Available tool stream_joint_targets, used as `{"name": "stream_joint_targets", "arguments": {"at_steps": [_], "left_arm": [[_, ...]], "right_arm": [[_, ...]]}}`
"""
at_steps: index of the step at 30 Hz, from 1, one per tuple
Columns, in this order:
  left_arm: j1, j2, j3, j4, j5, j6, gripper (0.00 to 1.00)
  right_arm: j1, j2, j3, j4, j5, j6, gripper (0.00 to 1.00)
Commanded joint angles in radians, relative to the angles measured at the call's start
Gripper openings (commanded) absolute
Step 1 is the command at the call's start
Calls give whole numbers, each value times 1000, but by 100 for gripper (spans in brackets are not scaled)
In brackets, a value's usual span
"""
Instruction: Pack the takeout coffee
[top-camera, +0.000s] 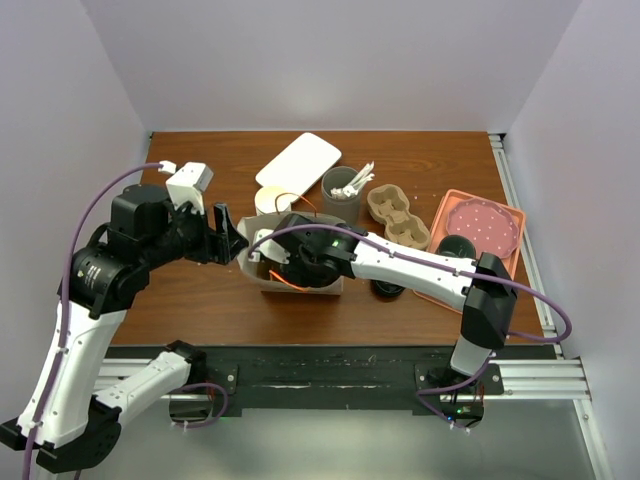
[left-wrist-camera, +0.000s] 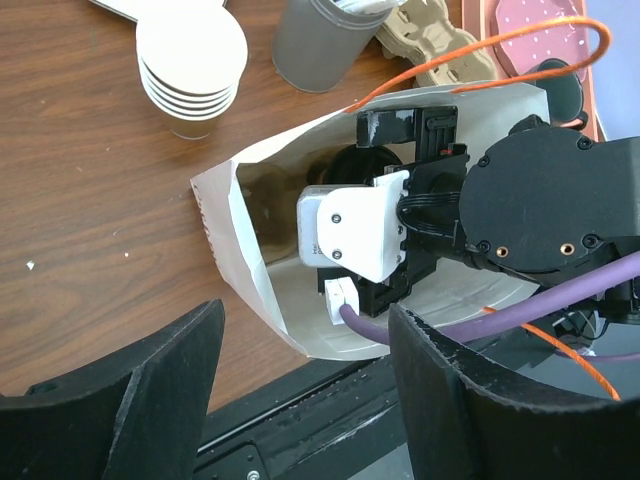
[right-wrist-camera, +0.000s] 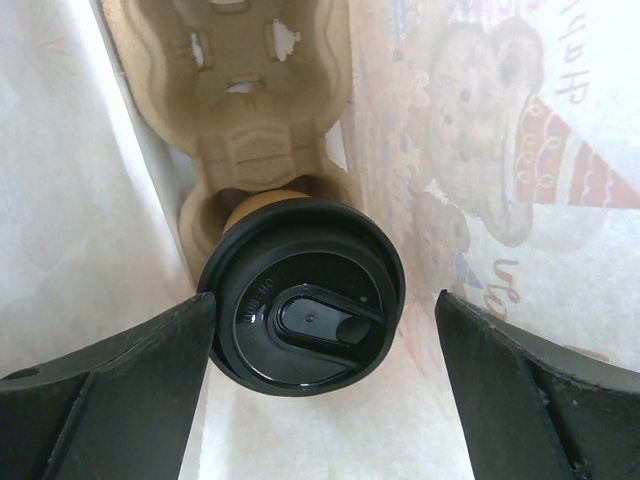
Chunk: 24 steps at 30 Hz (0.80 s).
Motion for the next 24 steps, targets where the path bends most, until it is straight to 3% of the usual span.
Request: {"name": "stream_joint_targets", "arguments": {"at_steps": [1,24], "left_arm": [[-3,2,42,6,-6,29,72],[-3,13,78,7,-7,24,72]], "right_arm": [[-7,-8,57,-1,44,14,97],[-23,-22,158,-17,59,40,99]]}}
